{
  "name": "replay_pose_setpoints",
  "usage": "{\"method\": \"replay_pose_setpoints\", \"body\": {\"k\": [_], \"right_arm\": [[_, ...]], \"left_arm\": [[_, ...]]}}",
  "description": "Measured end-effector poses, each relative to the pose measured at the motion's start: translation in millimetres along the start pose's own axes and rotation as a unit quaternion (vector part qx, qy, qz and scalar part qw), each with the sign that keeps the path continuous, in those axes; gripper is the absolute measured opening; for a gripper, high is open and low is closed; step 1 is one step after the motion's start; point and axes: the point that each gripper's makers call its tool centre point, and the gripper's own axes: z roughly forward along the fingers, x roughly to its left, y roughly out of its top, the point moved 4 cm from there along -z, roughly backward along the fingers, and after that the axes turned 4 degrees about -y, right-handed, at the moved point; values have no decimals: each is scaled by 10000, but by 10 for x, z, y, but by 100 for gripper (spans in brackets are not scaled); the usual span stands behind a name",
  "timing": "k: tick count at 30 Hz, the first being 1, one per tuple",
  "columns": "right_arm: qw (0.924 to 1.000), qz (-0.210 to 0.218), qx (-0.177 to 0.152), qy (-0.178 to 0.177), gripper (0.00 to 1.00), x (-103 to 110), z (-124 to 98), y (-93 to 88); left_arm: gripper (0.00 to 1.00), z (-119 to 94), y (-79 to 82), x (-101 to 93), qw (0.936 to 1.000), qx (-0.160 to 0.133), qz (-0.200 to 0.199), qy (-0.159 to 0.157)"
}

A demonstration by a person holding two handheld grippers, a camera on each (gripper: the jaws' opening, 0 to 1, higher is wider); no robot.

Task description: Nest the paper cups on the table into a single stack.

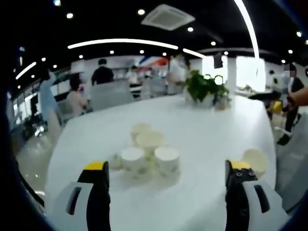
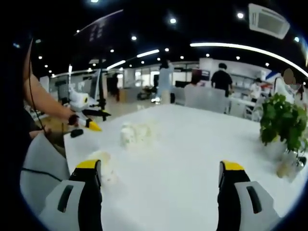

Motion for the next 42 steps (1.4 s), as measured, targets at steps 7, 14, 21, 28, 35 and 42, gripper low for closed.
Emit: {"method": "replay_pose_setpoints", "body": {"k": [7,14,21,28,35,42], "right_arm": [[9999,-55,-118,-3,100,17,72,27],[9993,-75,-378,19,100,8,92,95],[9993,-18,-369,6,100,-37,82,45],[9996,42,-289,-35,100,-53,65,-19],[9996,118,-234,-72,100,-43,37,-60],[9996,169,-193,-108,100,-39,8,-103]], "left_arm": [[97,154,-61,-41,9999,93,-63,-65],[87,313,-95,-94,9996,131,-92,-230],[80,449,-150,-84,9992,169,-226,-270],[72,587,-258,-60,9987,229,-359,-272],[62,726,-342,-56,9987,328,-292,-270],[51,815,-366,-30,9991,368,-120,-170]]}}
